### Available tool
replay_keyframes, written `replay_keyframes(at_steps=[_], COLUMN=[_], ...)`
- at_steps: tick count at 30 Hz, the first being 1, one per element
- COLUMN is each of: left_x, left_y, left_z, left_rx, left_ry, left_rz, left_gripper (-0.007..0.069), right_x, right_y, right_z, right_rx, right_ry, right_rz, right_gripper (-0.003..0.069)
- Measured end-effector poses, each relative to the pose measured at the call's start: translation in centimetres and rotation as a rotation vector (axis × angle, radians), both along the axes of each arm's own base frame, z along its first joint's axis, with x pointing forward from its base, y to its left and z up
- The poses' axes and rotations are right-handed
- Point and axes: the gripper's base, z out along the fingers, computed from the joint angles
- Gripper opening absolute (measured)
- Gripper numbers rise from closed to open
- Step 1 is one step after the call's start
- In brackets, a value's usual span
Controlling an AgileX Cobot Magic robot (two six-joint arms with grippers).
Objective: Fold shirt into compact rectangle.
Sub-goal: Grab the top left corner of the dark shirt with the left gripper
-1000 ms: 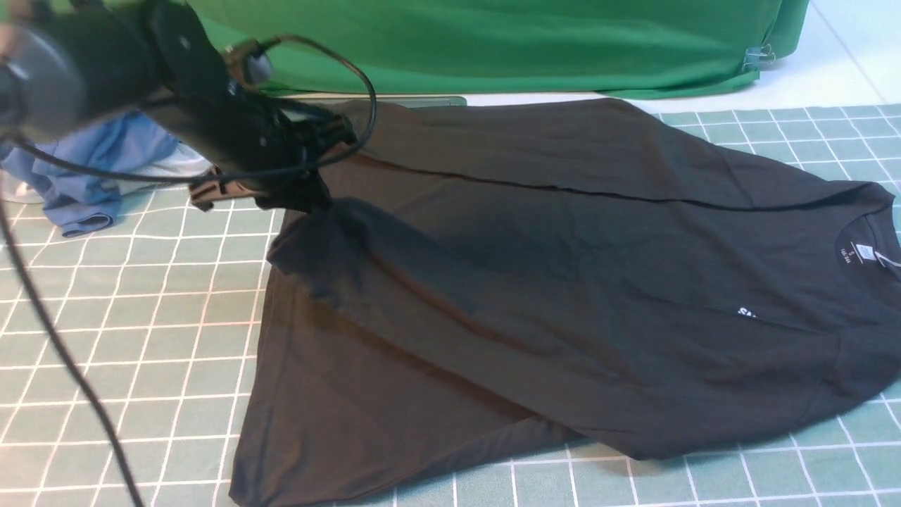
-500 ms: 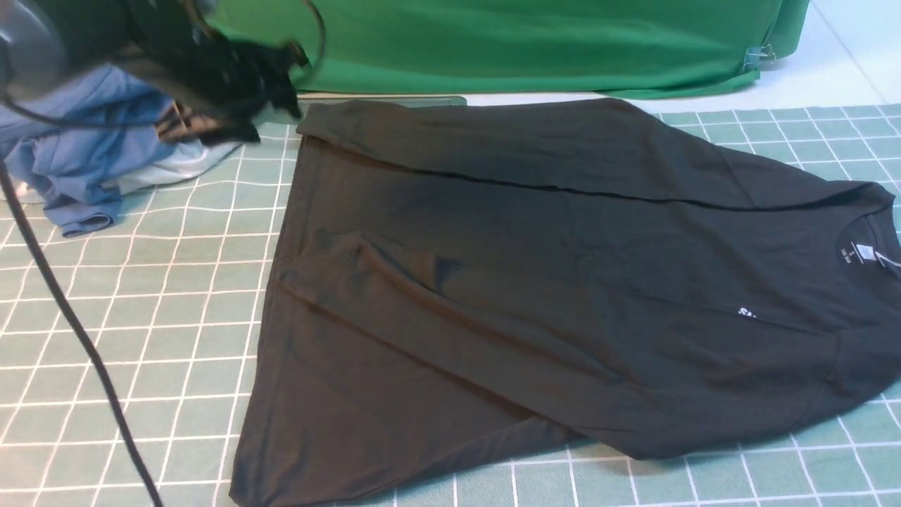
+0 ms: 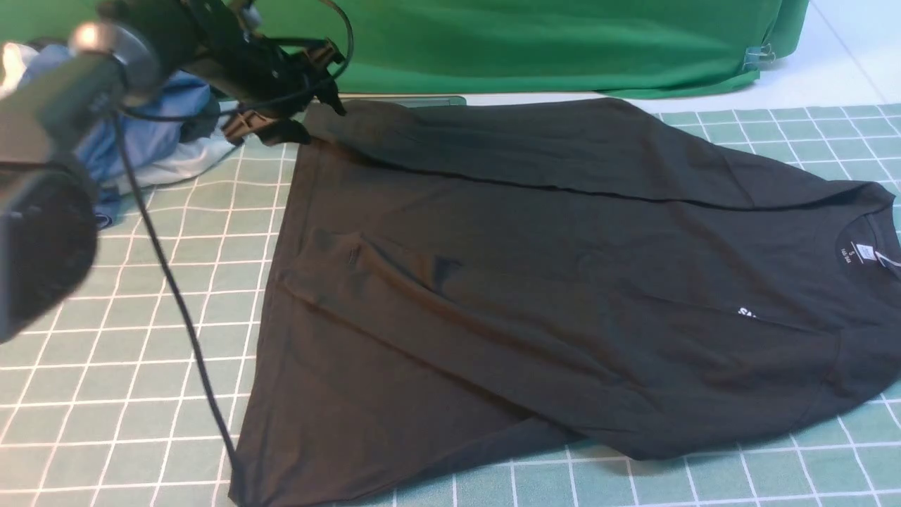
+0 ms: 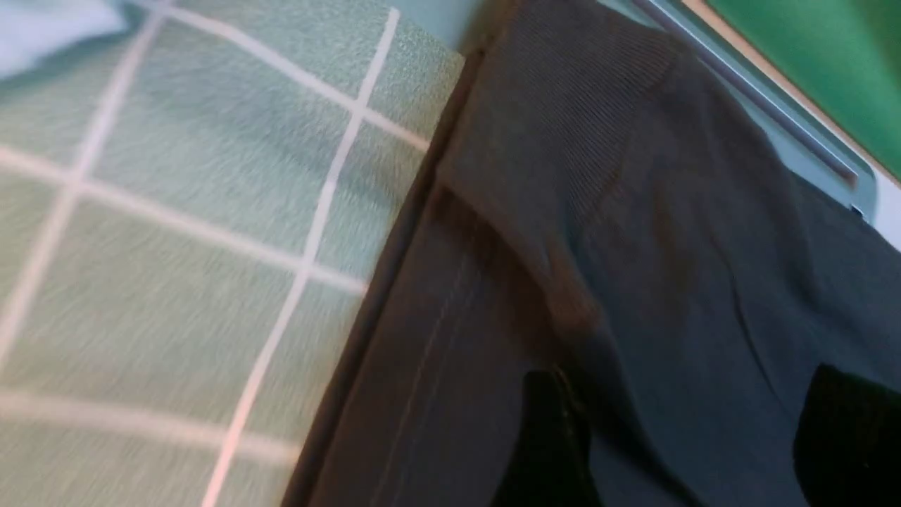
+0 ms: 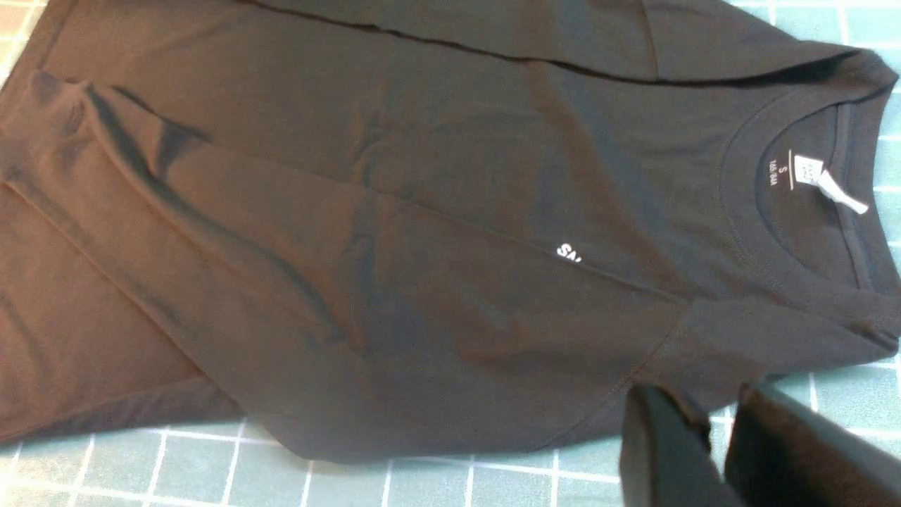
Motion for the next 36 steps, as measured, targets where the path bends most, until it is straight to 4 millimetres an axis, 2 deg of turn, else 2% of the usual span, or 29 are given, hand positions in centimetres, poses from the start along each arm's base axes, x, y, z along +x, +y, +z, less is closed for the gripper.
replay_keyframes(at_steps=[6, 15, 19, 25, 26, 27, 28, 30, 32, 36], left_x=[1.0, 1.9, 1.9, 2.0, 2.0, 1.9, 1.9, 1.7, 1.2, -0.6], left_y=[-0.4, -0.3, -0.3, -0.3, -0.3, -0.3, -0.2, -0.2, 0.1, 0.6], left_z=[-3.4, -3.5, -3.6, -3.6, -3.6, -3.5, -3.5, -3.0, -1.3, 4.2], left_rx=[-0.069, -0.109, -0.113, -0.093, -0.093, -0.080, -0.084, -0.105, -0.174, -0.260], left_ry=[0.038, -0.044, -0.049, -0.066, -0.066, -0.065, -0.062, -0.048, -0.020, 0.004], left_rz=[0.032, 0.087, 0.091, 0.071, 0.071, 0.050, 0.048, 0.039, 0.032, -0.007], left_gripper=[0.0427, 0.0426, 0.0388, 0.0108, 0.0098, 0.0043, 0.0038, 0.0029, 0.0029, 0.0029], right_x=[0.2, 0.3, 0.3, 0.6, 0.6, 0.6, 0.6, 0.6, 0.7, 0.9], right_y=[-0.1, -0.1, -0.1, -0.2, -0.2, -0.2, -0.2, -0.2, -0.3, -0.4], right_z=[0.2, 0.3, 0.3, 0.6, 0.6, 0.7, 0.7, 0.7, 0.8, 1.0], right_rx=[0.015, 0.029, 0.029, 0.027, 0.027, 0.026, 0.026, 0.026, 0.017, 0.001], right_ry=[-0.024, -0.036, -0.041, -0.084, -0.085, -0.091, -0.092, -0.093, -0.110, -0.146], right_rz=[-0.022, -0.037, -0.038, -0.048, -0.048, -0.049, -0.049, -0.050, -0.053, -0.063], right_gripper=[0.0185, 0.0204, 0.0210, 0.0218, 0.0218, 0.0223, 0.0225, 0.0230, 0.0235, 0.0235])
